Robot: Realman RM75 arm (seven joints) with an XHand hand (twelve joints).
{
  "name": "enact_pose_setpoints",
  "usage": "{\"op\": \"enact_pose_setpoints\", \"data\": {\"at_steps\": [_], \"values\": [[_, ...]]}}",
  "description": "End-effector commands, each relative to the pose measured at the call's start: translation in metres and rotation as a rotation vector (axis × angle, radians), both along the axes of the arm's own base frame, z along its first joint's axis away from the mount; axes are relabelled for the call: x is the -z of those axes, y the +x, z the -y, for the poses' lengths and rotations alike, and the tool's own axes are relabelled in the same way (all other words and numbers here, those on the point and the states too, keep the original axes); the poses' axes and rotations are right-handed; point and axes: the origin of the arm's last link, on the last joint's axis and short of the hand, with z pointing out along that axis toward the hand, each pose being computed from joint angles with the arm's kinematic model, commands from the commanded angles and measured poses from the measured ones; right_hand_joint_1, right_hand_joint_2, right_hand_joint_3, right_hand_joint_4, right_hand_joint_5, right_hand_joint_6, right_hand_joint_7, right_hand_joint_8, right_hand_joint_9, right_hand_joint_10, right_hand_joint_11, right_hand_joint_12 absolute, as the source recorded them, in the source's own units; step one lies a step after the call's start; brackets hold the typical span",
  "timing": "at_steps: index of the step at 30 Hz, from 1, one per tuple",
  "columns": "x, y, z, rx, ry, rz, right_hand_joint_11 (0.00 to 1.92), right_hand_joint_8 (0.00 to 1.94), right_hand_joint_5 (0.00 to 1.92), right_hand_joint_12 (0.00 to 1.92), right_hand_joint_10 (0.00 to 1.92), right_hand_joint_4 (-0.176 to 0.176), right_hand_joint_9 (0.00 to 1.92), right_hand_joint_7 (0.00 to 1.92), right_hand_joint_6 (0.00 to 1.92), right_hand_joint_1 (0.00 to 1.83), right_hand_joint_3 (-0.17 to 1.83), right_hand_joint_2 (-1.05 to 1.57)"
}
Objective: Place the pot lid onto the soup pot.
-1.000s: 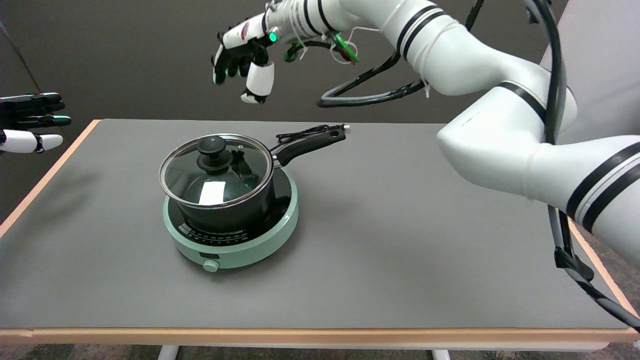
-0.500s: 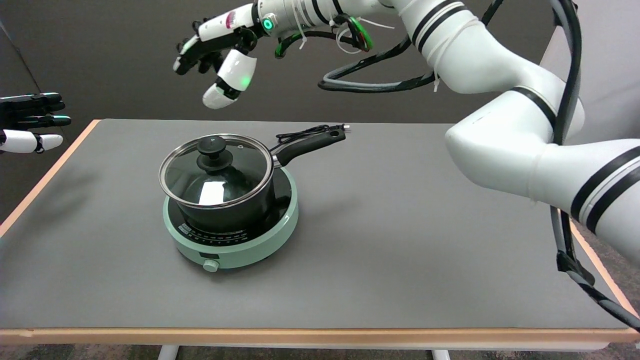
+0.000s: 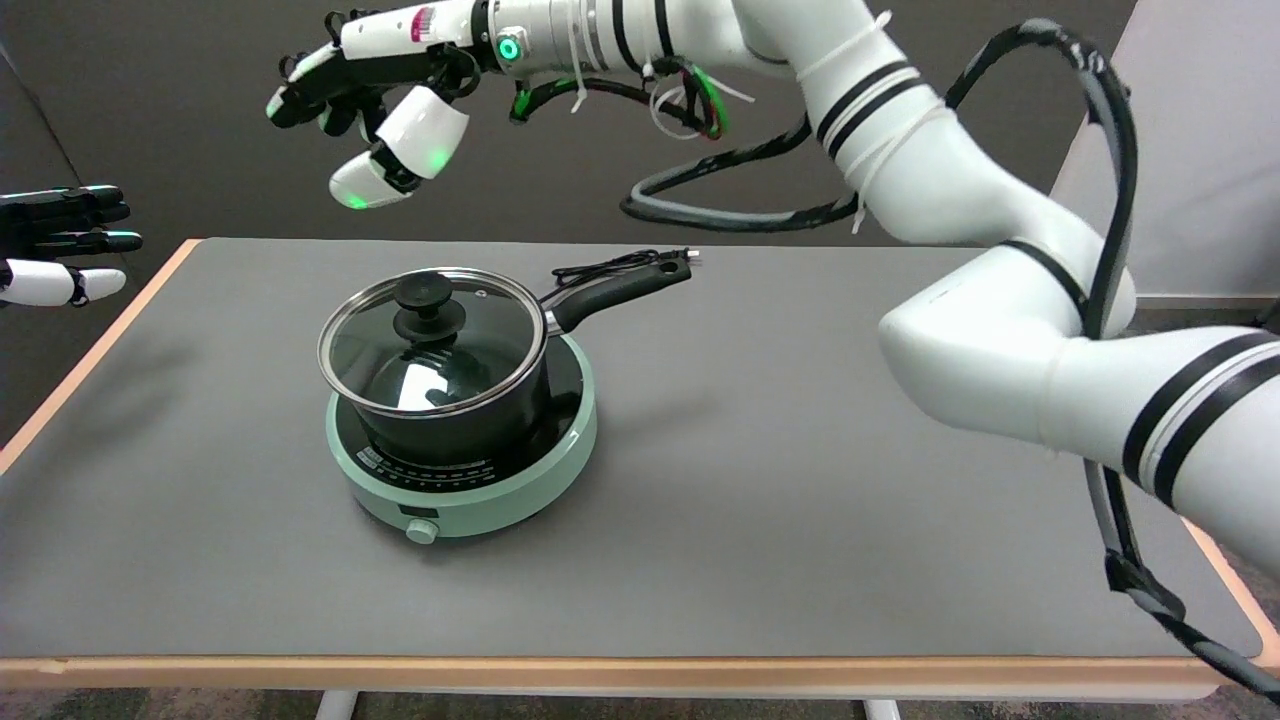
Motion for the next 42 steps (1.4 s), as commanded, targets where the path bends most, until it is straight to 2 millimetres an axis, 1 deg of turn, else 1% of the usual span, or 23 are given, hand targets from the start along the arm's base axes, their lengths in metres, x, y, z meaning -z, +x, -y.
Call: {"op": "enact_pose_setpoints", "data": {"at_steps": [1, 5, 9, 11, 13, 17, 20, 23, 28, 34, 42], "values": [[0.026, -0.039, 0.006, -0.067, -0.081, 0.033, 0.44, 0.18, 0.3, 1.01, 0.29, -0.04, 0.44, 0.31, 0.16, 0.58, 0.85, 0.57], [0.032, -0.051, 0.006, -0.039, -0.075, 0.01, 0.45, 0.17, 0.3, 1.01, 0.29, -0.03, 0.44, 0.31, 0.16, 0.58, 0.85, 0.56], [0.037, -0.066, 0.002, -0.03, -0.068, -0.008, 0.45, 0.17, 0.3, 1.0, 0.29, -0.029, 0.45, 0.31, 0.16, 0.58, 0.86, 0.56], [0.039, -0.073, 0.0, -0.056, -0.079, -0.028, 0.45, 0.17, 0.3, 1.0, 0.28, -0.029, 0.45, 0.31, 0.16, 0.58, 0.86, 0.56], [0.04, -0.076, -0.002, -0.114, -0.101, -0.069, 0.45, 0.17, 0.3, 1.01, 0.28, -0.028, 0.45, 0.31, 0.16, 0.58, 0.86, 0.56], [0.045, -0.079, -0.006, -0.189, -0.123, -0.136, 0.47, 0.17, 0.3, 1.01, 0.28, -0.023, 0.45, 0.32, 0.16, 0.58, 0.86, 0.56], [0.048, -0.082, -0.007, -0.193, -0.12, -0.168, 0.48, 0.17, 0.3, 1.01, 0.27, -0.01, 0.46, 0.32, 0.16, 0.57, 0.87, 0.55], [0.05, -0.081, -0.009, -0.189, -0.11, -0.176, 0.48, 0.17, 0.3, 1.0, 0.27, -0.004, 0.46, 0.32, 0.16, 0.57, 0.87, 0.55], [0.055, -0.081, -0.016, -0.2, -0.082, -0.203, 0.47, 0.17, 0.3, 1.0, 0.26, -0.003, 0.46, 0.32, 0.16, 0.55, 0.85, 0.55], [0.055, -0.087, -0.016, -0.185, -0.077, -0.213, 0.47, 0.17, 0.29, 1.0, 0.26, -0.001, 0.46, 0.31, 0.16, 0.54, 0.83, 0.55], [0.054, -0.087, -0.017, -0.191, -0.076, -0.214, 0.47, 0.17, 0.29, 1.01, 0.26, 0.0, 0.46, 0.31, 0.16, 0.53, 0.82, 0.55]]}}
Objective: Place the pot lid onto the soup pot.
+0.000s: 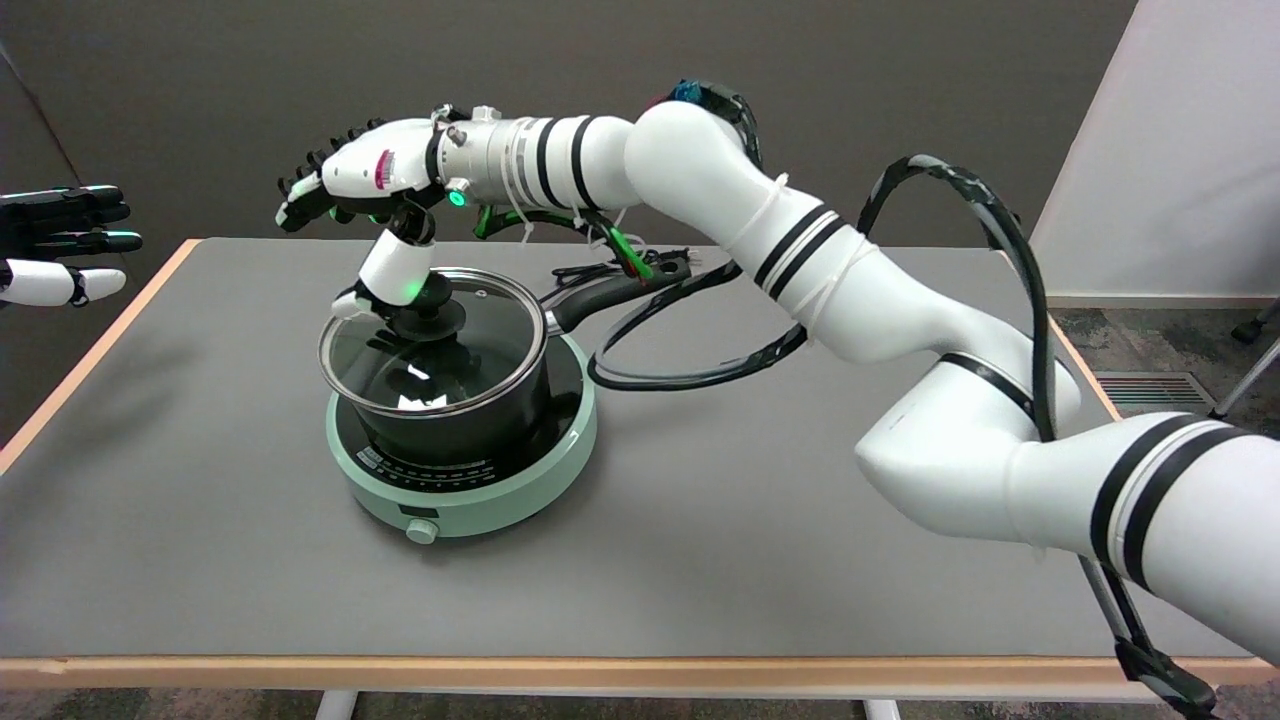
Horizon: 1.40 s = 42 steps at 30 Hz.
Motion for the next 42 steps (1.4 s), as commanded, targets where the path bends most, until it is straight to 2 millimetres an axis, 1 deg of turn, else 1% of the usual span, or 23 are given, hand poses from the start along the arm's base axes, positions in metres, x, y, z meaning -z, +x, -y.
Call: {"op": "enact_pose_setpoints", "data": {"at_steps": [1, 13, 24, 34, 37, 42], "values": [[0.006, -0.0091, -0.0071, -0.026, 0.009, -0.046, 0.47, 0.17, 0.29, 1.01, 0.26, 0.0, 0.46, 0.31, 0.16, 0.53, 0.82, 0.55], [0.0053, -0.0108, -0.0049, -0.025, 0.002, -0.055, 0.47, 0.17, 0.29, 1.01, 0.26, 0.004, 0.46, 0.31, 0.16, 0.54, 0.83, 0.55], [0.0036, -0.0143, -0.0039, -0.019, -0.003, -0.061, 0.48, 0.16, 0.3, 0.98, 0.26, 0.01, 0.47, 0.31, 0.16, 0.77, 0.93, 0.53], [0.0037, -0.0152, -0.0039, -0.026, -0.003, -0.066, 0.48, 0.16, 0.31, 0.97, 0.28, 0.015, 0.48, 0.32, 0.16, 0.89, 0.98, 0.53], [0.0032, -0.0157, -0.0039, -0.026, -0.004, -0.067, 0.49, 0.16, 0.31, 0.94, 0.32, 0.018, 0.47, 0.33, 0.16, 0.86, 1.01, 0.55], [0.0033, -0.0157, -0.004, -0.025, -0.003, -0.065, 0.5, 0.15, 0.32, 0.95, 0.32, 0.019, 0.48, 0.34, 0.16, 0.93, 1.03, 0.58]]}}
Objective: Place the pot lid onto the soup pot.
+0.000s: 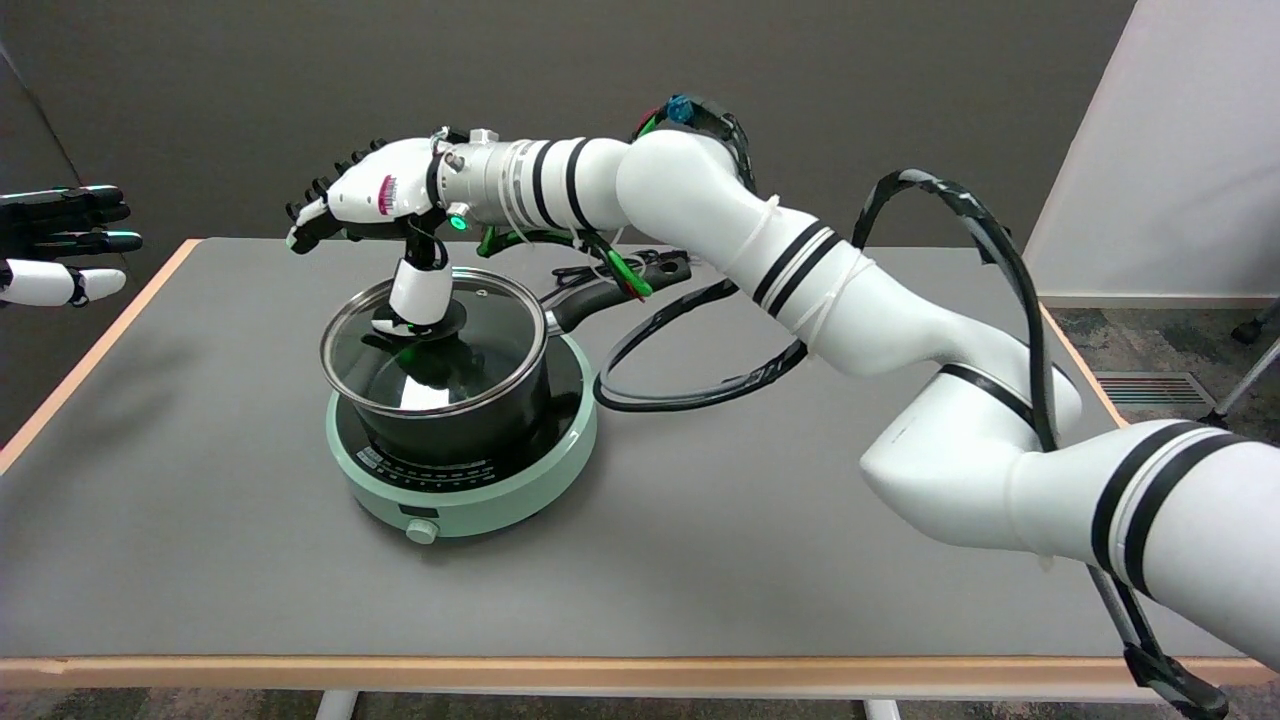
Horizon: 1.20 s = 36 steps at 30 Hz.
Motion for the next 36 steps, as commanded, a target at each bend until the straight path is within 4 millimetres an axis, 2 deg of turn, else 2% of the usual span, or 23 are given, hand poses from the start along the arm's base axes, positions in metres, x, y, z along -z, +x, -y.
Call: {"op": "enact_pose_setpoints", "data": {"at_steps": [1, 13, 20, 22, 25, 28, 31, 34, 36], "values": [[0.0, -0.002, 0.0, 0.0, -0.001, -0.003, 0.5, 0.15, 0.32, 0.95, 0.33, 0.019, 0.48, 0.34, 0.16, 0.93, 1.03, 0.59], [-0.002, 0.002, 0.0, -0.007, -0.002, 0.009, 0.5, 0.15, 0.33, 0.98, 0.29, 0.021, 0.51, 0.35, 0.16, 0.92, 1.02, 0.55], [-0.015, 0.031, 0.002, -0.055, -0.026, 0.089, 0.5, 0.16, 0.33, 1.0, 0.28, 0.024, 0.51, 0.35, 0.16, 0.65, 0.91, 0.53], [-0.021, 0.036, 0.004, -0.063, -0.04, 0.11, 0.5, 0.17, 0.32, 1.01, 0.28, 0.026, 0.52, 0.35, 0.16, 0.5, 0.86, 0.53], [-0.031, 0.046, 0.008, -0.076, -0.067, 0.172, 0.5, 0.16, 0.31, 1.02, 0.28, 0.028, 0.52, 0.35, 0.16, 0.38, 0.81, 0.54], [-0.039, 0.057, 0.009, -0.068, -0.072, 0.255, 0.52, 0.15, 0.31, 1.0, 0.3, 0.033, 0.51, 0.36, 0.15, 0.27, 0.83, 0.5], [-0.053, 0.068, 0.013, -0.063, -0.094, 0.323, 0.52, 0.16, 0.33, 1.03, 0.29, 0.04, 0.53, 0.38, 0.16, 0.24, 0.79, 0.54], [-0.079, 0.08, 0.022, -0.119, -0.174, 0.362, 0.53, 0.17, 0.35, 1.03, 0.29, 0.048, 0.55, 0.4, 0.16, 0.23, 0.79, 0.55], [-0.11, 0.089, 0.031, -0.189, -0.278, 0.402, 0.53, 0.17, 0.35, 1.03, 0.29, 0.052, 0.55, 0.4, 0.17, 0.22, 0.78, 0.57]]}}
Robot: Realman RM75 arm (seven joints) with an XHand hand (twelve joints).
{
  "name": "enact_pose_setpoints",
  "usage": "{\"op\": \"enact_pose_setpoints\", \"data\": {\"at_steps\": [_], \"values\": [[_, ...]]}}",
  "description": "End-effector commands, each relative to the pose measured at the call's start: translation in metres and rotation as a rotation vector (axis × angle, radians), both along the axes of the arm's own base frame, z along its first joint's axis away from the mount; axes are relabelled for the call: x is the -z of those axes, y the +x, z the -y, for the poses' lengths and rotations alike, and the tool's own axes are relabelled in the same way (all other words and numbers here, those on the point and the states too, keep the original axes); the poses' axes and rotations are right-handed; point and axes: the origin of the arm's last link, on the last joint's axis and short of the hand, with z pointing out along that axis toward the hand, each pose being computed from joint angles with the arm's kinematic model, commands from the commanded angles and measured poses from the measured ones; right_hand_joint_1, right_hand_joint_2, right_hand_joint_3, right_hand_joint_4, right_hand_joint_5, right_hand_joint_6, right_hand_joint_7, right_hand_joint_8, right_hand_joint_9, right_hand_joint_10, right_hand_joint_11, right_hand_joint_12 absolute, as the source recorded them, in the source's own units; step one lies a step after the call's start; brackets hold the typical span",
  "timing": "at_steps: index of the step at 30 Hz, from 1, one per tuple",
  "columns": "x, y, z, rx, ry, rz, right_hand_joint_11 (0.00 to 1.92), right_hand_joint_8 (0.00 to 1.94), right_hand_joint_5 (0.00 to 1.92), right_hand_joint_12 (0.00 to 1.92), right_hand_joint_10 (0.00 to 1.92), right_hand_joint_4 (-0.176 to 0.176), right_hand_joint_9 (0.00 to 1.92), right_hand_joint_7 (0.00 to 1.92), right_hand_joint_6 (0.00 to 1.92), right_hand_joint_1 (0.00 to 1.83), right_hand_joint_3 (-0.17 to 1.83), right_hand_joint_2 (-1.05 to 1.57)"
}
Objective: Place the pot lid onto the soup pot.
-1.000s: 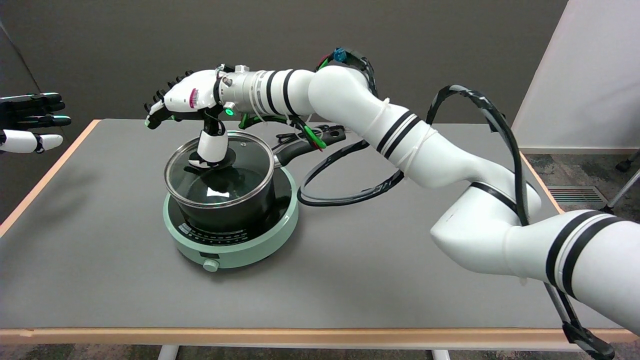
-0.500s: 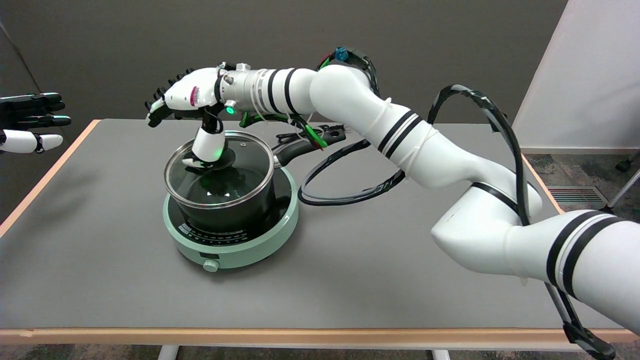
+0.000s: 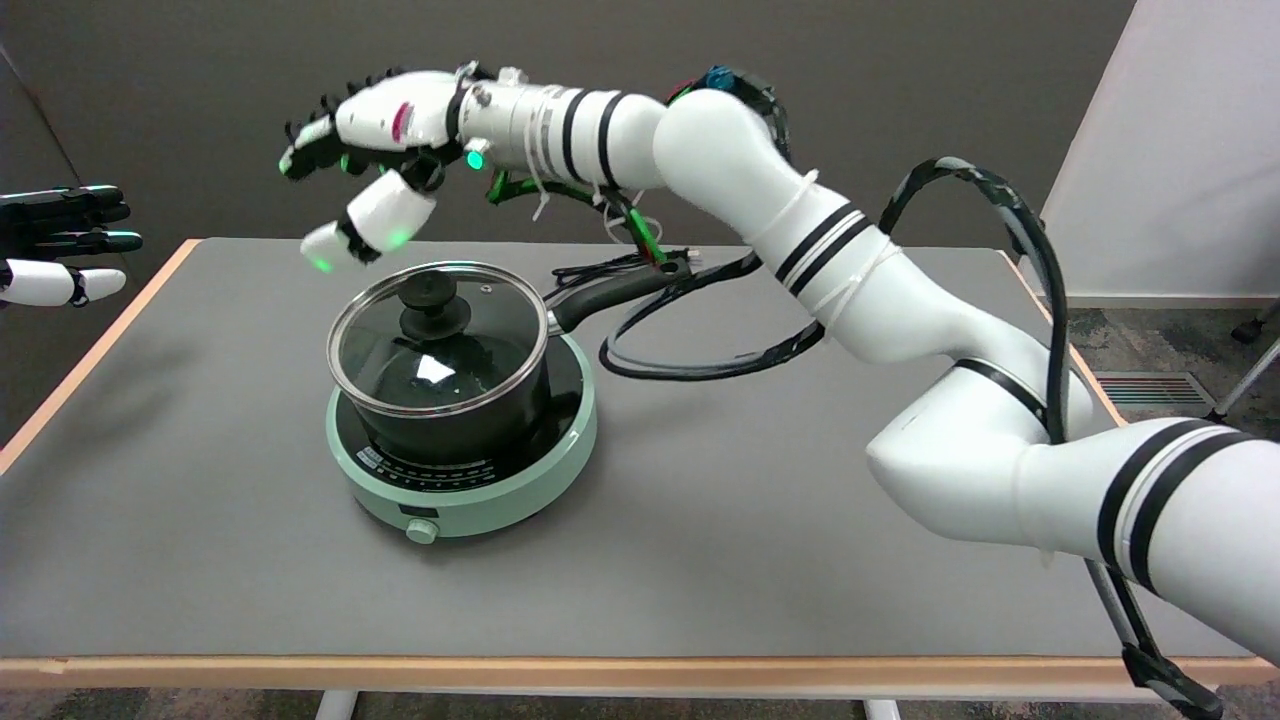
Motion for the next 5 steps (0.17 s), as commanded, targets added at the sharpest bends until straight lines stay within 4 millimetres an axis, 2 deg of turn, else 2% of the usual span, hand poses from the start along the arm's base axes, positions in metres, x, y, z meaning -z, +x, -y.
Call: {"op": "enact_pose_setpoints", "data": {"at_steps": [1, 5], "values": [[-0.1, 0.057, 0.028, -0.158, -0.279, 0.27, 0.53, 0.17, 0.36, 1.03, 0.29, 0.053, 0.55, 0.4, 0.17, 0.22, 0.78, 0.57], [-0.168, 0.062, 0.033, -0.334, -0.531, 0.286, 0.53, 0.17, 0.38, 1.03, 0.3, 0.067, 0.56, 0.42, 0.18, 0.25, 0.78, 0.67]]}}
